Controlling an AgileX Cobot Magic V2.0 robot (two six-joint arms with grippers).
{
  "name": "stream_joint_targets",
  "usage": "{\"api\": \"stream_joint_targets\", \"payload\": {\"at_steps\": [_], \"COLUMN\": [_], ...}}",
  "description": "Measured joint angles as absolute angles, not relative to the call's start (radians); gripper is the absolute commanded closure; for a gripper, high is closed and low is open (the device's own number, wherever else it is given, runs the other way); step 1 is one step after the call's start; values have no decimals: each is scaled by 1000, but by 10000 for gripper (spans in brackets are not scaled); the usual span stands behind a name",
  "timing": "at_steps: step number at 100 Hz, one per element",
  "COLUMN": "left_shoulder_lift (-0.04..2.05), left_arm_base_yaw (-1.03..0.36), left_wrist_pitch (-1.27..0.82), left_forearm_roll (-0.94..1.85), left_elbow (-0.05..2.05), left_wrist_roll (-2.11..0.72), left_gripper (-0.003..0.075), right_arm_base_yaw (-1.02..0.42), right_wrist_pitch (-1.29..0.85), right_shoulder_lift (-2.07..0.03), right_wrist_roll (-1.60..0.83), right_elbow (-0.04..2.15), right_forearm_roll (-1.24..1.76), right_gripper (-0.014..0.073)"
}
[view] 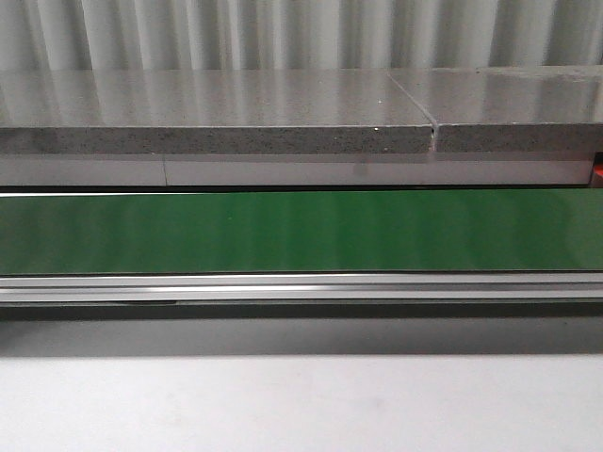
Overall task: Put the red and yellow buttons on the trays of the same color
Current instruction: 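Set the yellow button on the belt and open the left gripper, then grasp a red button from the cluster with the left gripper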
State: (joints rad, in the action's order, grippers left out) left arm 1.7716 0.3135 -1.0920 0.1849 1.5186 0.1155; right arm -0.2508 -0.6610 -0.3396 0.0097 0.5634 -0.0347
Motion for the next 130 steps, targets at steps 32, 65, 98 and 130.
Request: {"api": "stream_joint_targets", "payload": {"at_steps": [32, 65, 98, 130], "left_shoulder_lift": [1857, 2000, 2132, 2154], "left_arm_base_yaw": [394, 402, 402, 402], "left_wrist_pitch": [-1075, -1033, -994, -954], "left_forearm_roll": [143, 130, 119, 119], "left_elbow": [1525, 1651, 1755, 1761], "left_wrist_roll": [119, 119, 127, 129], "left_gripper": [101, 101, 101, 178], "right_arm_base_yaw": [-251, -251, -251, -251], "right_wrist_pitch": [-661, -661, -661, -661], "right_shoulder_lift": [-340, -340, -340, -340], "right_wrist_roll": [10, 10, 10, 10], "right_elbow": [563, 563, 563, 563], "right_forearm_roll": [-35, -35, -35, -35], "right_gripper": [660, 660, 660, 660]}}
